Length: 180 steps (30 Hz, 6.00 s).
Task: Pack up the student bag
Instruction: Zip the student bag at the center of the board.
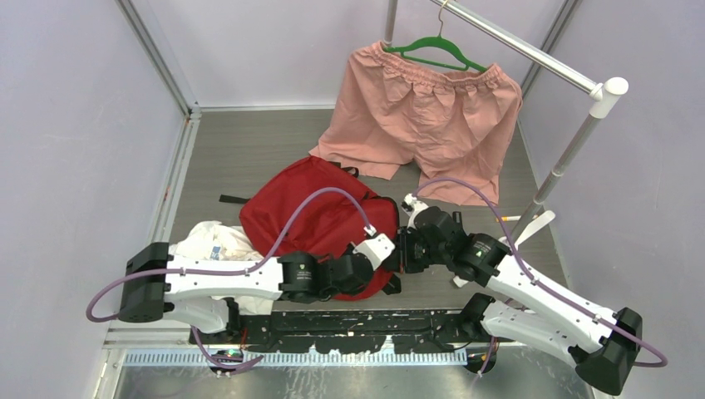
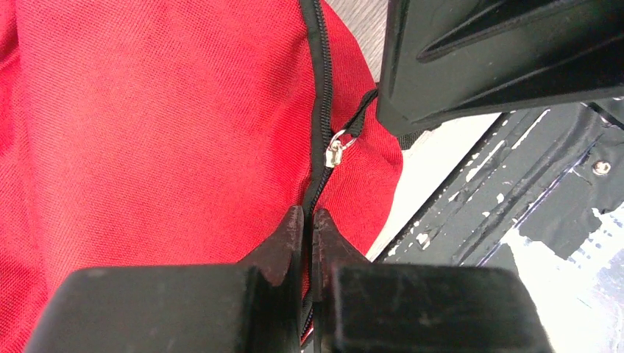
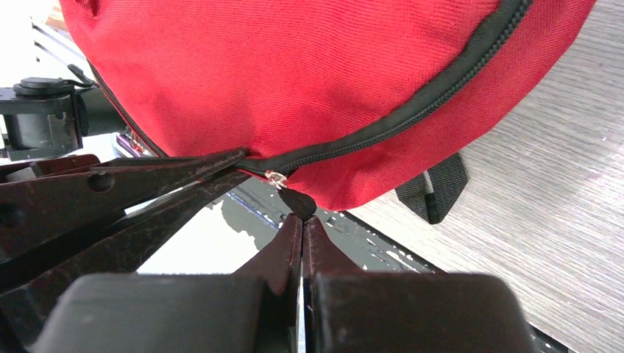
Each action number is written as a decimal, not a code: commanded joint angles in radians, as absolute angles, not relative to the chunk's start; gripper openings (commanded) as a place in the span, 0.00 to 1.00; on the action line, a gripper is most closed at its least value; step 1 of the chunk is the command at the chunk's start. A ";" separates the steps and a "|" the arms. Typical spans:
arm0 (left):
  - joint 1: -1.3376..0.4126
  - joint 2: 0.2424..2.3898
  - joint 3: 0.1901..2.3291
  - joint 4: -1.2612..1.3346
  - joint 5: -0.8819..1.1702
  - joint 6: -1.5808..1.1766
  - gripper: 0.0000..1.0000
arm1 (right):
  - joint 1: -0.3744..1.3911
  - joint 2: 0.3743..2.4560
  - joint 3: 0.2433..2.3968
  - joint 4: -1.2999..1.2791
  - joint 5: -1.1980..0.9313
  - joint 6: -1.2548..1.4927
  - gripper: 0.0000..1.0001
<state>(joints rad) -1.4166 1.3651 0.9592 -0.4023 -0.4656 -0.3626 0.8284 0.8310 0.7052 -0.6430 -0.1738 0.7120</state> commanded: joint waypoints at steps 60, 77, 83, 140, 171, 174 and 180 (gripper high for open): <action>-1.422 0.772 0.701 -0.753 -0.438 -0.776 0.00 | 0.443 1.025 1.007 -0.635 -0.311 0.497 0.55; -1.422 0.815 0.700 -0.564 -0.379 -0.712 0.55 | 0.558 1.072 0.712 -0.261 -0.454 0.873 0.40; -1.422 0.878 0.744 -0.568 -0.347 -0.694 0.59 | 0.625 1.097 0.800 -0.239 -0.415 0.873 0.01; -1.422 0.899 0.671 -0.433 -0.233 -0.695 0.17 | 1.060 0.956 0.463 -0.030 -0.349 1.127 0.23; -1.422 0.814 0.672 -0.587 -0.319 -0.723 0.00 | 1.013 0.828 0.650 -0.642 -0.062 0.856 0.01; -1.422 0.721 0.646 -0.626 -0.330 -0.768 0.00 | 0.935 0.810 0.656 -0.673 -0.078 0.821 0.01; -1.422 0.621 0.606 -0.654 -0.314 -0.824 0.00 | 0.762 0.870 0.724 -0.727 -0.146 0.694 0.01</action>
